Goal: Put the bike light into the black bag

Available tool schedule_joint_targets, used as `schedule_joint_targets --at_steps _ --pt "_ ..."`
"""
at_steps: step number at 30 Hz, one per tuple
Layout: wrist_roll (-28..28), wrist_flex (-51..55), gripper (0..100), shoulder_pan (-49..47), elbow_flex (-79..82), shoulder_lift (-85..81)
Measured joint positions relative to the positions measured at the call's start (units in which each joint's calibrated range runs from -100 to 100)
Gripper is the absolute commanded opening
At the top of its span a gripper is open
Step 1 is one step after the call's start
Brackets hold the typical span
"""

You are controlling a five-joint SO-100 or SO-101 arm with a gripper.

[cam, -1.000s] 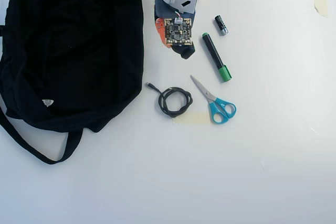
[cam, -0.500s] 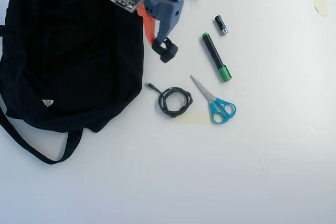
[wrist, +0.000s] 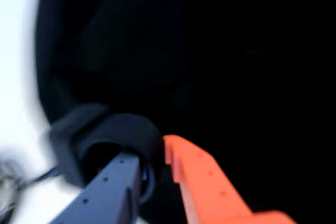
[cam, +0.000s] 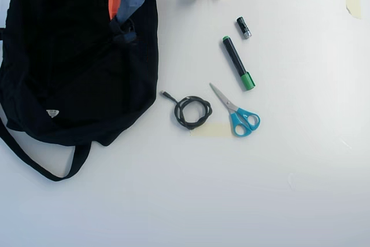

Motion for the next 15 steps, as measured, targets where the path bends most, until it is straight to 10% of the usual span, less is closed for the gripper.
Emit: schedule_joint_targets --at_steps 6,13,15 --pt "0.44 -7.56 2 12.34 -1.34 3.32" --pt "0.73 -16.49 3 19.76 -19.18 44.91" --pt "0.63 -16.32 18 19.76 -22.17 48.24"
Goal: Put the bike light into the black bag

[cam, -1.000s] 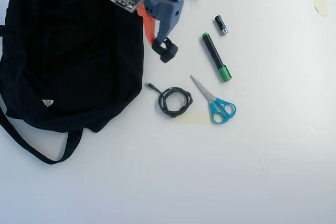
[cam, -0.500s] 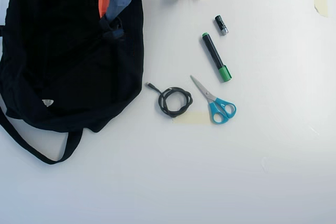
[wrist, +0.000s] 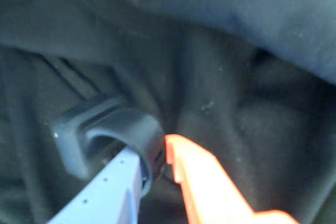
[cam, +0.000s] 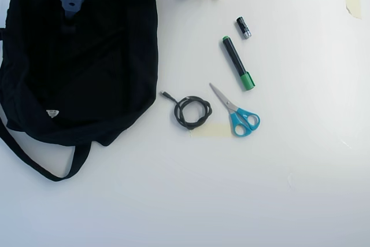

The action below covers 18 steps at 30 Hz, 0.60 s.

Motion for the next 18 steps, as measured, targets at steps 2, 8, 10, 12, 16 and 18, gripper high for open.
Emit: schedule_joint_targets --at_steps 2,8,10,12,16,18 --pt "-0.78 2.66 25 -0.15 -0.47 0.00" --pt "-0.93 9.19 37 -0.88 -3.77 0.00" --pt "-0.98 11.59 37 -3.16 -3.77 -3.32" --pt "-0.98 16.57 37 -7.35 -3.77 -10.54" --pt "-0.98 22.07 36 -18.37 -3.85 -23.41" --pt "-1.12 23.36 36 -25.94 -3.85 -26.57"
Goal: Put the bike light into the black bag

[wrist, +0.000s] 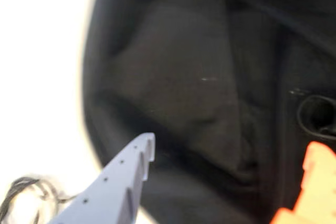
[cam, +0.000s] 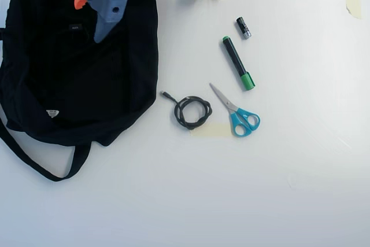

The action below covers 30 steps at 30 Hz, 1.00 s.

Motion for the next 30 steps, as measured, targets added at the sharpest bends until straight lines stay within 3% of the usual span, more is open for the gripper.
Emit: schedule_joint_targets --at_steps 2,3,8,13,22,26,30 --pt "-0.24 0.09 34 -8.16 0.00 -0.42" --pt "-1.42 0.09 25 -13.01 0.00 -1.16" --pt "-2.93 0.34 1 -20.43 0.00 -5.06" --pt "-2.93 3.43 4 -23.00 0.00 -5.73" --pt "-2.83 23.44 2 -25.28 3.69 -15.28" --pt "-2.78 25.68 2 -28.29 8.10 -21.83" --pt "1.17 24.90 2 -30.49 15.80 -26.65"
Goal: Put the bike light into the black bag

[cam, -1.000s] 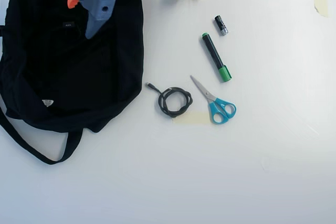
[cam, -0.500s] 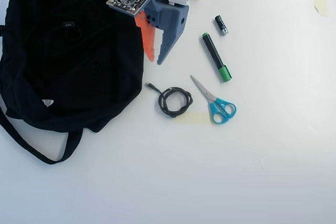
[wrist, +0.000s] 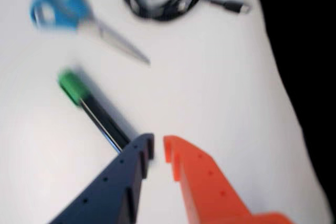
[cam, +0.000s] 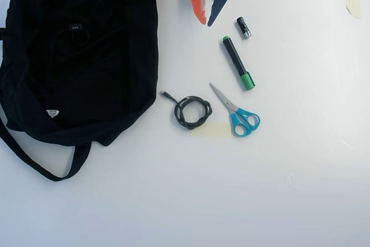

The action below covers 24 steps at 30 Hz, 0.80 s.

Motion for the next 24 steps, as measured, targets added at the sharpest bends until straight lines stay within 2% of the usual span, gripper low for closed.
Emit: schedule_joint_targets --at_steps 3,12,24 --pt "3.52 -3.61 2 0.59 7.39 -3.99" --pt "4.88 -15.54 2 1.03 36.40 -23.50" --pt "4.98 -17.26 2 1.18 65.02 -49.81"
